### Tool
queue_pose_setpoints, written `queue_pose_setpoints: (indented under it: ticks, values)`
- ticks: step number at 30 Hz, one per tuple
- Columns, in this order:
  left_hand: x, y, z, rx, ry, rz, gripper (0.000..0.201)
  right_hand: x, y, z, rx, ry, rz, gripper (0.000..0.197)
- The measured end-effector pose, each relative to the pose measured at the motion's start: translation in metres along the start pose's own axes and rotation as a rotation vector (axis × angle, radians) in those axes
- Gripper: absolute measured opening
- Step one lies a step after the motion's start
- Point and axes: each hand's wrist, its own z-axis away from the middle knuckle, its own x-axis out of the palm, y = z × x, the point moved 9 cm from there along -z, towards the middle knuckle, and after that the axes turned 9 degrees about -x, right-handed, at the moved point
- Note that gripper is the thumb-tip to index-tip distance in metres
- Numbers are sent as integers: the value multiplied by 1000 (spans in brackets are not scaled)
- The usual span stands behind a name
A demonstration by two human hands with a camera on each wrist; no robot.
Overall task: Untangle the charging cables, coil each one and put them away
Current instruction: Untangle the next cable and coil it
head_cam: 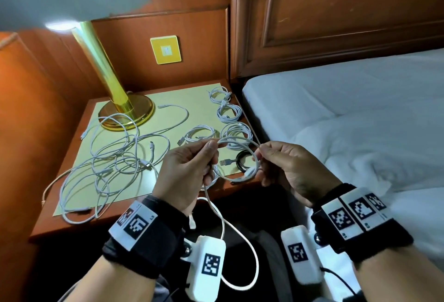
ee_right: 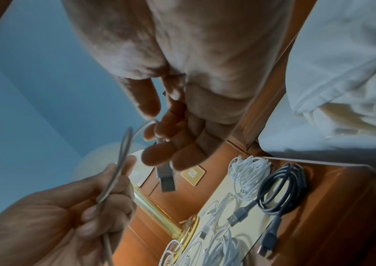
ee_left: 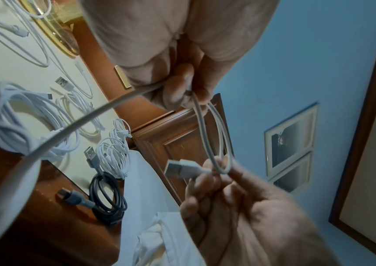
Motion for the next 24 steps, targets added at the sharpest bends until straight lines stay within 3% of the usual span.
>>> queue_pose_setpoints:
  ticks: [6, 10, 19, 24]
  values:
    - [9, 2, 4, 55, 14, -17, 26, 15, -4, 6, -8, -67, -220, 26]
    - [9, 3, 4, 89, 20, -88, 16, 18, 2, 5, 54, -43, -338, 21]
    - [18, 0, 5, 121, -23, -369, 18, 19, 9, 6, 120, 20, -460, 43]
    - [14, 3, 5, 154, 8, -405, 21, 14, 14, 4, 121, 12, -196, 38]
